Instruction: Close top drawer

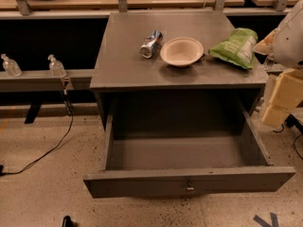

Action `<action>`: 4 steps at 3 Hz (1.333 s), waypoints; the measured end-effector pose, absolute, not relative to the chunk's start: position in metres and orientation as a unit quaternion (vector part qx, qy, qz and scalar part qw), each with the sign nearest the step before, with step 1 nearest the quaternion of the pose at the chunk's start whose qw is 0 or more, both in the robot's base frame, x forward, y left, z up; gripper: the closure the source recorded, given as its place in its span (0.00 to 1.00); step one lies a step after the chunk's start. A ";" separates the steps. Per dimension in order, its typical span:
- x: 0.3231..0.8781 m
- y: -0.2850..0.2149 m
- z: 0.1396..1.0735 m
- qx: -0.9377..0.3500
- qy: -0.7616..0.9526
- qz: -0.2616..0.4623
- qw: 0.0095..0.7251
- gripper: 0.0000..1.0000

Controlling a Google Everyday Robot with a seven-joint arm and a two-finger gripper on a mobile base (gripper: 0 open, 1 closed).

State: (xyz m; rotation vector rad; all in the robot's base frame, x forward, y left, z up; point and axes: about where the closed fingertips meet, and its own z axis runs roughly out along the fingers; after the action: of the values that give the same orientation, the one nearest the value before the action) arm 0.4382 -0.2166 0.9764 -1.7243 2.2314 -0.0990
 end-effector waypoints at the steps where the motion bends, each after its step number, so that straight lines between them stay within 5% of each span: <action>1: 0.438 -0.217 0.976 -0.603 0.781 -0.035 0.159 0.00; 4: 0.405 -0.198 0.822 -0.595 0.772 0.067 0.214 0.00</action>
Offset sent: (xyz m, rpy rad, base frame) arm -0.0079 0.0118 -0.1413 0.1380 0.0190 0.0320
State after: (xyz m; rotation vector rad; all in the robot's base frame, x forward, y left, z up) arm 0.4054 -0.1980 0.8220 -1.6508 2.1402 0.1871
